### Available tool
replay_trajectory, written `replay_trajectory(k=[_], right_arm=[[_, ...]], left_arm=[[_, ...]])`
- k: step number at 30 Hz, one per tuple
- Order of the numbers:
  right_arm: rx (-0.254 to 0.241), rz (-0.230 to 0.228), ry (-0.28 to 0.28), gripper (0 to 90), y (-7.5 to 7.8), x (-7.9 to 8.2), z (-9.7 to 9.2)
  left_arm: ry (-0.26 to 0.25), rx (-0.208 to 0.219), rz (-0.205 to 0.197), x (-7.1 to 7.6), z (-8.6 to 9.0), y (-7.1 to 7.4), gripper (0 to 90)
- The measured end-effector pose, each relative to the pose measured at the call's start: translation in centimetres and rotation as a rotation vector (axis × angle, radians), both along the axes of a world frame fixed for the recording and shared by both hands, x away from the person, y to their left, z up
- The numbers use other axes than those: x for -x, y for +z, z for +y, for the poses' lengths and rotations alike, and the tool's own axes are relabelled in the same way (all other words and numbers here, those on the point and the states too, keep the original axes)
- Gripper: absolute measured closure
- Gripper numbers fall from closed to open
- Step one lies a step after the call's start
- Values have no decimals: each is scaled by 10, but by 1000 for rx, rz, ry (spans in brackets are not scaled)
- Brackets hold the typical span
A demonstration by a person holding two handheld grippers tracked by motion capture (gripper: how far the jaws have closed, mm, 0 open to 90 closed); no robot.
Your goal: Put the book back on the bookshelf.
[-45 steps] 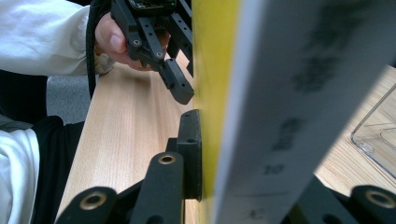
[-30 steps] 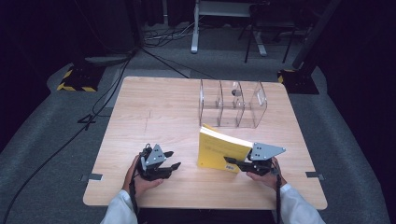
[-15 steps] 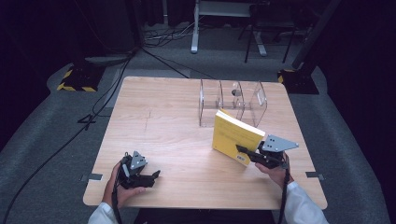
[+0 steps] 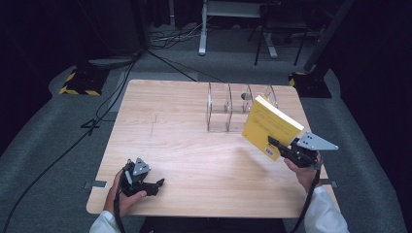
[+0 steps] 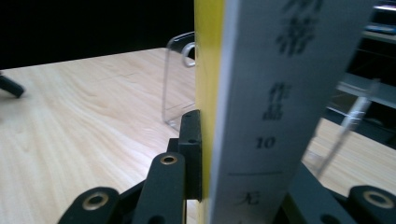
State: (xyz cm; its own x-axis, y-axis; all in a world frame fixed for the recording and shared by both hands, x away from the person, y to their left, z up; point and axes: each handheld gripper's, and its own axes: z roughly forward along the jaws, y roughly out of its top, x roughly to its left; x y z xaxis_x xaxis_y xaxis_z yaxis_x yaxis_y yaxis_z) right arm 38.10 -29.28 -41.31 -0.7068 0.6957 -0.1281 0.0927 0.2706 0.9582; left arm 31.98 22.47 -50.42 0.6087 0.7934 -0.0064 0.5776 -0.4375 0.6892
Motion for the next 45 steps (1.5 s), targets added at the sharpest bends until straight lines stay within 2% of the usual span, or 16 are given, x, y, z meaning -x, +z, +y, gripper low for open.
replay_trajectory(k=[1, 10, 16, 18, 20, 31, 40, 42, 45], right_arm=[[0, 0, 0, 767, 0, 0, 0], [-24, -29, -113, 767, 16, 2, -19], [-39, -34, -169, 767, 25, -4, -19], [-39, -37, -182, 767, 26, -7, -17], [-32, -42, -196, 767, 29, -12, -13], [9, -31, -281, 767, 38, -48, 5], [31, -20, -326, 767, 37, -73, 23], [35, -18, -338, 767, 37, -78, 26], [36, -14, -355, 767, 36, -86, 31]], left_arm=[[1, 2, -1, 0, 0, 0, 165], [12, -1, -7, -1, -1, 0, 166], [25, 10, 3, -1, -3, -1, 162], [2, -2, -7, -1, -3, 0, 167], [-18, 1, -2, 0, -4, 0, 167], [-19, 4, -3, 0, -5, -1, 167], [-18, 9, 0, 0, -6, -1, 166], [-38, 2, -2, 0, -6, 0, 167], [-42, 10, 5, 0, -7, 0, 167]])
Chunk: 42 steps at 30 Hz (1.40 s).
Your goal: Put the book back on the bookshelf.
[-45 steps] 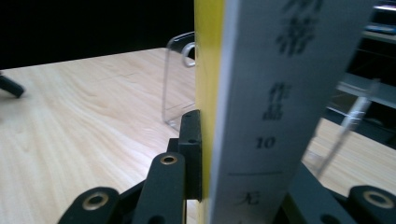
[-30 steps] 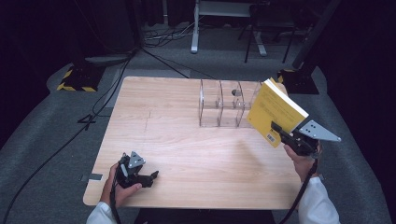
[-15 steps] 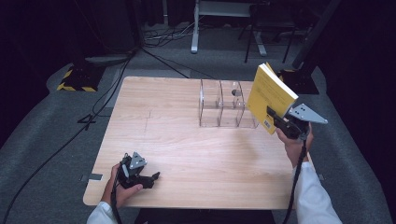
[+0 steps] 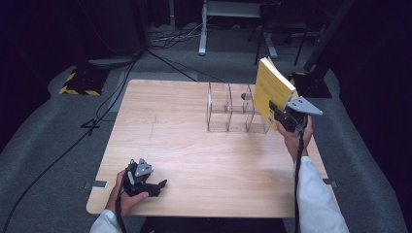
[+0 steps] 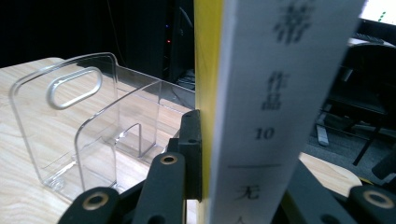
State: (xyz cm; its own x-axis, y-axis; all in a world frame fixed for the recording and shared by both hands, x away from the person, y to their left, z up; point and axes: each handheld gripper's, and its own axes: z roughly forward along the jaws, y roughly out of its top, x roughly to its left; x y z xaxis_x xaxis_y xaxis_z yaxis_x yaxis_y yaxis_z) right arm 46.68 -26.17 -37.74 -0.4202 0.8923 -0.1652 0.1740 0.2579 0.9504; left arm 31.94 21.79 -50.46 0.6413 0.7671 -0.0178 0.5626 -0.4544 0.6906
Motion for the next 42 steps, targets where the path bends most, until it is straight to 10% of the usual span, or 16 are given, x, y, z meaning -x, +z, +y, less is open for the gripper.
replay_trajectory(k=[15, 42], right_arm=[[15, 54, -59, 766, -20, -32, 16], [-40, 110, -97, 764, -57, -40, 17]], left_arm=[[-5, -8, -5, 0, 0, 0, 167], [-9, 1, -4, 0, -1, 0, 167]])
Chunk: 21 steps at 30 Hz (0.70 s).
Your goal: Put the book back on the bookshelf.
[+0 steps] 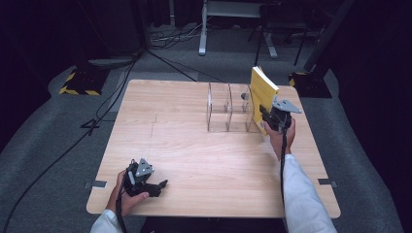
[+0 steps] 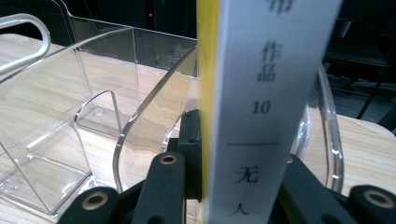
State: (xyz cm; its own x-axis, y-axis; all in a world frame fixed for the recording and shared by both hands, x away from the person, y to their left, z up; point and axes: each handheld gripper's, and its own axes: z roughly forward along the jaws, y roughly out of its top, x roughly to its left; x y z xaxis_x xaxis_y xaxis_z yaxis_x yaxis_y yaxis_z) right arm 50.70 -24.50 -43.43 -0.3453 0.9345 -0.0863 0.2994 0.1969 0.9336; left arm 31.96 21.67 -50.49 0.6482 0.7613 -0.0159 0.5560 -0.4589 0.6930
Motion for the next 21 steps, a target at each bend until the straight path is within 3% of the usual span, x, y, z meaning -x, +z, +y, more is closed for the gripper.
replay_trajectory(k=[8, 10, 15, 21], right_arm=[[-7, -3, -2, 764, -7, 4, -2], [1, -32, -8, 766, -7, 5, -2], [-1, -49, -11, 767, -7, 3, 0], [-32, -54, -21, 766, -9, -1, 4]], left_arm=[[-4, -4, -4, 0, 0, 0, 168], [-6, -3, -2, 1, -1, 0, 168], [-8, -4, 0, 1, -1, 0, 167], [-7, 0, 1, 1, -1, 0, 168]])
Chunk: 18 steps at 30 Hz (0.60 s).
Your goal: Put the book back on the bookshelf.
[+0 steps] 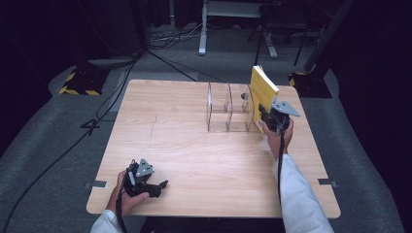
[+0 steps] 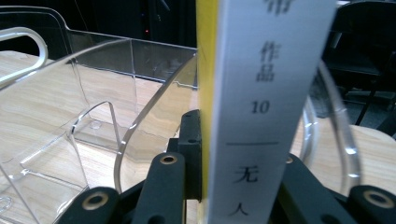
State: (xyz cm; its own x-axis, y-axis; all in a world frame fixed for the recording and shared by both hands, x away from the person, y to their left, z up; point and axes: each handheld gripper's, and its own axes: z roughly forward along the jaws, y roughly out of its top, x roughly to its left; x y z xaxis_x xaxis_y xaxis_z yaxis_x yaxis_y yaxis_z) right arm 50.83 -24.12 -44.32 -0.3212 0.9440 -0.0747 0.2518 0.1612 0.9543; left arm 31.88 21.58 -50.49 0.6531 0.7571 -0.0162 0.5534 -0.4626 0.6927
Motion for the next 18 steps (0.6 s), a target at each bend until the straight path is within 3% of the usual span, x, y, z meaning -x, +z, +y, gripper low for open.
replay_trajectory(k=[5, 9, 18], right_arm=[[-32, 2, 5, 764, -5, -1, 0], [-9, 8, 15, 755, -6, 1, -2], [-5, -5, 28, 716, -2, 9, -10]], left_arm=[[-10, -9, -1, 0, 0, 1, 168], [-10, -9, -2, 0, 0, 1, 167], [-8, -10, -9, 0, -1, 0, 167]])
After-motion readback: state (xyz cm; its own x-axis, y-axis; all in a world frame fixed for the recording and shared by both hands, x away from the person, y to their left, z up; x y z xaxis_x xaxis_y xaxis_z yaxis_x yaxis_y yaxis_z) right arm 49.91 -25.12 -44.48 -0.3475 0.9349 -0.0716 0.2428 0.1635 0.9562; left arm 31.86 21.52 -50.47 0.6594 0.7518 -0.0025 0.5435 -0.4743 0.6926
